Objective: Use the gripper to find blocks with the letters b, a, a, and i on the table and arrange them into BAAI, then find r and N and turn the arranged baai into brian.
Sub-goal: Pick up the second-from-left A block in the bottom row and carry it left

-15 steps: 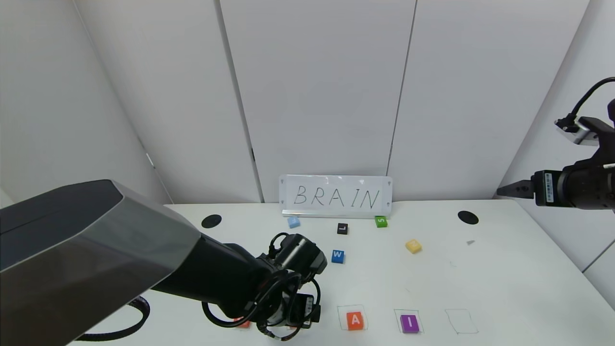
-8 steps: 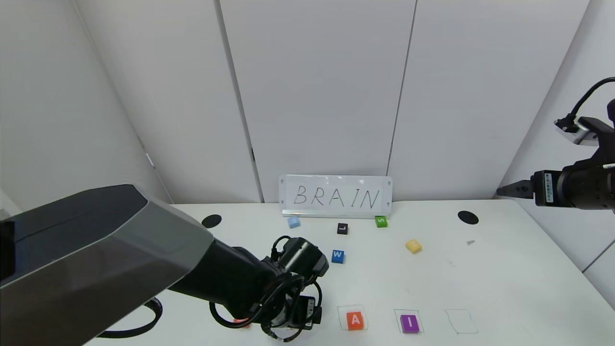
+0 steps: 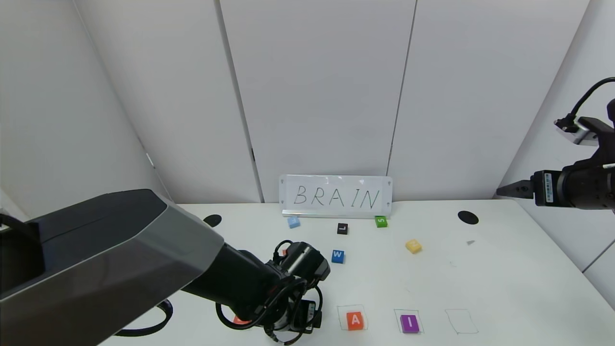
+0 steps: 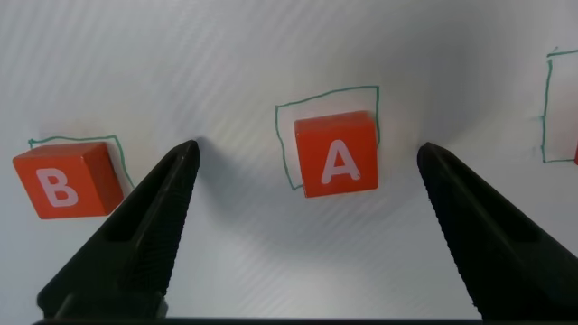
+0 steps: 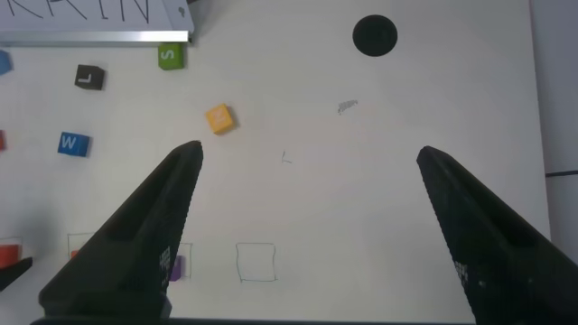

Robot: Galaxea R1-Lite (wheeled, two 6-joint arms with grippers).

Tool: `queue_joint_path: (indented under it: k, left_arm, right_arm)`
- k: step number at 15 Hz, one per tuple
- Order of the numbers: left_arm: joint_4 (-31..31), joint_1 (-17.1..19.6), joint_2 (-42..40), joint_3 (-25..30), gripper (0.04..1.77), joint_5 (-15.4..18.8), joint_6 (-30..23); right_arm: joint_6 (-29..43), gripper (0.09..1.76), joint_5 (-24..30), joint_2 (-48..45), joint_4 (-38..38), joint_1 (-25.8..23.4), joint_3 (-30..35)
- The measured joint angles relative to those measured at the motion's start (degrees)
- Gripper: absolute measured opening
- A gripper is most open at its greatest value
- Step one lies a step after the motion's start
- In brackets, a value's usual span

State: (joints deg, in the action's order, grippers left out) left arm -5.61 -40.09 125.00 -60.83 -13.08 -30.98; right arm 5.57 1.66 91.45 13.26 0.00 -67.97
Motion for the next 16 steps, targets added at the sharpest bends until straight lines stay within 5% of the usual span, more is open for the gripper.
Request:
queue_joint_path:
  k: [7,10,16]
  left_arm:
    - [0.0,-0.1,0.5,-0.1,1.66,0.0,0.1]
    - [0.0,-0.1,0.6,0.0,1.17,0.0,0.1]
    - [0.0,-0.1,0.6,-0.1,0.52,-0.1,0.1]
  right_arm:
    - [0.0,1.71,-0.1,0.2,-0.1,0.0,0.0]
    - [0.0,1.71,-0.1,0.2,-0.1,-0.2,-0.1]
    - [0.0,1.71,-0.1,0.2,-0.1,-0.6,-0.3]
